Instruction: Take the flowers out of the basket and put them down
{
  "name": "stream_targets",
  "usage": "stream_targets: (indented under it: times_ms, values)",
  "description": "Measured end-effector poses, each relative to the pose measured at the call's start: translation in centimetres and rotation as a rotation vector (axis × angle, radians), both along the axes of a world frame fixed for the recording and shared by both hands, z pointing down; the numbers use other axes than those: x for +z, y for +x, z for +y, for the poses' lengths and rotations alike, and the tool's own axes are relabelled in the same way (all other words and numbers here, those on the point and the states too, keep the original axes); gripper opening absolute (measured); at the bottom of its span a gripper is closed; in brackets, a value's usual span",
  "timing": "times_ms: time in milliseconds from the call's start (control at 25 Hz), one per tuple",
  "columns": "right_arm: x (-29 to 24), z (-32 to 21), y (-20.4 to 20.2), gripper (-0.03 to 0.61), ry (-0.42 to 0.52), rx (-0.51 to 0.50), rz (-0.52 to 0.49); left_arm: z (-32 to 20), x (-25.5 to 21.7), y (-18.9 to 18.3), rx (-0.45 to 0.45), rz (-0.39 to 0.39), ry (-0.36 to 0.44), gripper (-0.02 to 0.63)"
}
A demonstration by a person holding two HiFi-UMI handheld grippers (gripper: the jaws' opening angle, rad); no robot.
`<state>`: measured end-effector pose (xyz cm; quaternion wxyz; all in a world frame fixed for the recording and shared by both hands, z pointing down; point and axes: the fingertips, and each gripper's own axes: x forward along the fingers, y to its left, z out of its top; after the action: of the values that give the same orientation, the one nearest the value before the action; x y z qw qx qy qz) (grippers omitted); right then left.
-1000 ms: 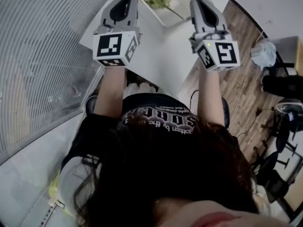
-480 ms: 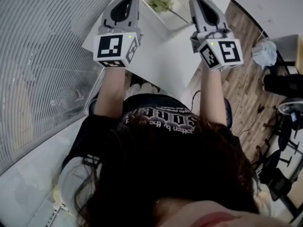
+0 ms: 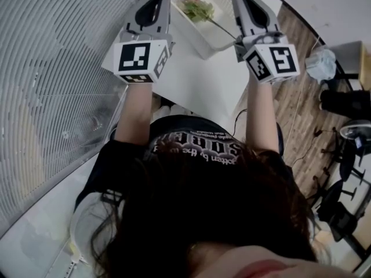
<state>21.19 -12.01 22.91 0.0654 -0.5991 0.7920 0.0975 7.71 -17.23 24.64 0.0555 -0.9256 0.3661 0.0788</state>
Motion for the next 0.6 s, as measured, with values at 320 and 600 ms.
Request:
stream_targets:
  times_ms: [320, 600]
  values:
    - [-0.2, -3.4, -0.1, 0.031, -0.027, -0.012, 0.012, -2.7, -0.2, 0.0, 0.011, -0.015, 0.001, 0.003]
    - [0.5, -6.7, 0.1, 0.031, -0.058, -0.028, 0.026, -5.3, 0.5, 0.0, 0.022, -0.023, -0.008, 0.003]
